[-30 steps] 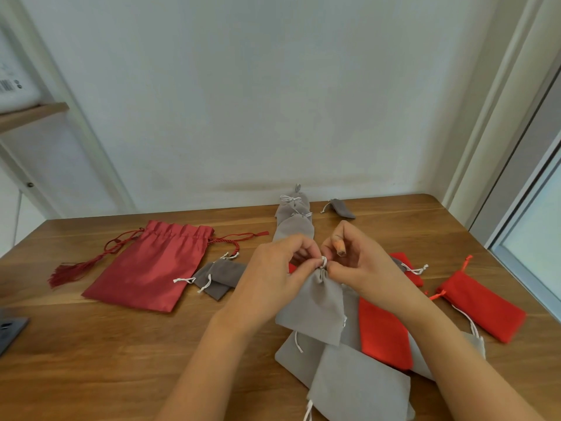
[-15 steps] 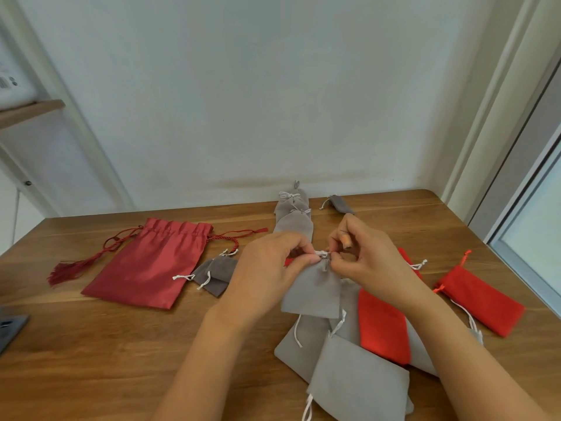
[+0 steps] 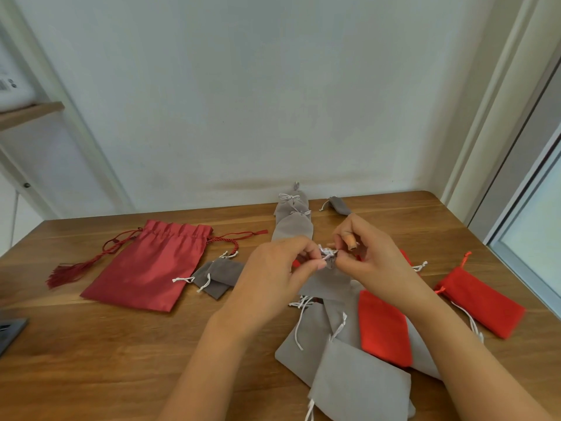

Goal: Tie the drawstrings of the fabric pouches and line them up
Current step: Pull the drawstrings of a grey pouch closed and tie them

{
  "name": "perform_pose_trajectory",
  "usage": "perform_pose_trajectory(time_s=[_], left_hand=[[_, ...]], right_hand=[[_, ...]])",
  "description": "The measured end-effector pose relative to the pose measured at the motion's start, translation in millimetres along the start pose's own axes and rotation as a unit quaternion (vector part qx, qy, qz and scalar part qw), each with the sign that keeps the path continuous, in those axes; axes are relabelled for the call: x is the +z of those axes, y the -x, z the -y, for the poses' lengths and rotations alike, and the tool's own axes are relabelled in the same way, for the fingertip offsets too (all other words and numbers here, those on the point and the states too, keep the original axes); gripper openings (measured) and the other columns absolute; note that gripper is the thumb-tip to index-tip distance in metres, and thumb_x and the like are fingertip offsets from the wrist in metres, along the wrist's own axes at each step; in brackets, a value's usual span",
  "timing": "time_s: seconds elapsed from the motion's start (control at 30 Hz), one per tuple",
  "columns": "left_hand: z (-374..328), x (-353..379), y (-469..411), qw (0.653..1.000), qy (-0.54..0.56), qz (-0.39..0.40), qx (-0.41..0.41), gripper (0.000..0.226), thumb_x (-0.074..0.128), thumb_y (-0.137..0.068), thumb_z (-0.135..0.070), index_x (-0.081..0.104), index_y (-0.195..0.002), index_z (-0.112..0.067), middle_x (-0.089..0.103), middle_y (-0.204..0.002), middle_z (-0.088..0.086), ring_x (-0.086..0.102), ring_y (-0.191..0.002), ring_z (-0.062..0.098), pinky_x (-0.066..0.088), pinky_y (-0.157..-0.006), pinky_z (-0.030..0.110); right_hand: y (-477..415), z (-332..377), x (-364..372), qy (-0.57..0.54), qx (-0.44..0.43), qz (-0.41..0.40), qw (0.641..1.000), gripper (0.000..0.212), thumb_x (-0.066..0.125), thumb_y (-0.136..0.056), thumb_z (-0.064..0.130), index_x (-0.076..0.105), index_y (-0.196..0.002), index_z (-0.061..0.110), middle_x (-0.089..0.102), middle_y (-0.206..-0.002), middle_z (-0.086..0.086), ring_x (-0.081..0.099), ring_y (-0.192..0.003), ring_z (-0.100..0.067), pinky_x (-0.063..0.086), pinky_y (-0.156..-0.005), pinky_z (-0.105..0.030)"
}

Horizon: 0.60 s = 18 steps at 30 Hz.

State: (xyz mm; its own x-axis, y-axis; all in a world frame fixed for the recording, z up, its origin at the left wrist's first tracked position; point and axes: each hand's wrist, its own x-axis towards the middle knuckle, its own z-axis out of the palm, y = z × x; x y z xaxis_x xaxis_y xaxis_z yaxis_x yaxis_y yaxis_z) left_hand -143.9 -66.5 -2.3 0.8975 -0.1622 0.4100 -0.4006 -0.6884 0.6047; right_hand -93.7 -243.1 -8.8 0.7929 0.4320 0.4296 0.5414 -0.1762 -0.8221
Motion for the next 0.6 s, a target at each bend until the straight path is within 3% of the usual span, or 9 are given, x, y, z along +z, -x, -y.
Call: perform_pose_trajectory(time_s=[0.1, 0.27, 0.4, 0.6], left_hand=[[0.2, -0.7, -1.2, 0.998, 0.048, -0.02, -0.029, 0.009, 0.068, -0.087, -0.025, 0.064, -0.081, -0.029, 0.067, -0.08, -0.014, 0.062, -0.08, 0.001, 0.05, -0.071, 0.021], [-1.2, -1.9, -1.8, 0.988, 0.137, -0.055, -0.051, 0.015, 0.069, -0.087, -0.019, 0.064, -0.079, -0.031, 0.07, -0.079, -0.009, 0.066, -0.077, 0.006, 0.054, -0.073, 0.026], [-1.2, 0.3, -2.1, 0.982, 0.169, -0.065, -0.06, 0.011, 0.068, -0.088, -0.017, 0.066, -0.08, -0.025, 0.07, -0.076, -0.005, 0.066, -0.075, 0.012, 0.055, -0.074, 0.036], [-1.2, 2.8, -2.1, 0.982, 0.164, -0.076, -0.059, 0.007, 0.066, -0.09, -0.02, 0.064, -0.083, -0.022, 0.069, -0.079, -0.005, 0.066, -0.078, 0.011, 0.054, -0.076, 0.037]], right_hand=[[-1.2, 2.8, 2.5, -0.106, 0.024, 0.005, 0.994, 0.022, 0.052, -0.073, -0.001, 0.035, -0.075, 0.012, 0.051, -0.075, 0.011, 0.042, -0.071, -0.006, 0.039, -0.064, -0.017], [-0.5, 2.8, -0.8, -0.173, 0.034, 0.004, 0.984, 0.03, 0.068, -0.082, -0.008, 0.042, -0.079, 0.009, 0.07, -0.094, -0.009, 0.064, -0.088, -0.017, 0.053, -0.081, -0.025], [0.4, 5.5, 0.2, -0.153, 0.038, -0.029, 0.987, 0.031, 0.07, -0.079, -0.009, 0.044, -0.077, 0.008, 0.073, -0.087, -0.012, 0.071, -0.084, -0.018, 0.055, -0.076, -0.024], [1.9, 10.7, -1.9, -0.075, 0.028, -0.031, 0.996, 0.033, 0.072, -0.077, -0.01, 0.046, -0.076, 0.01, 0.071, -0.085, -0.009, 0.069, -0.08, -0.012, 0.051, -0.072, -0.019]])
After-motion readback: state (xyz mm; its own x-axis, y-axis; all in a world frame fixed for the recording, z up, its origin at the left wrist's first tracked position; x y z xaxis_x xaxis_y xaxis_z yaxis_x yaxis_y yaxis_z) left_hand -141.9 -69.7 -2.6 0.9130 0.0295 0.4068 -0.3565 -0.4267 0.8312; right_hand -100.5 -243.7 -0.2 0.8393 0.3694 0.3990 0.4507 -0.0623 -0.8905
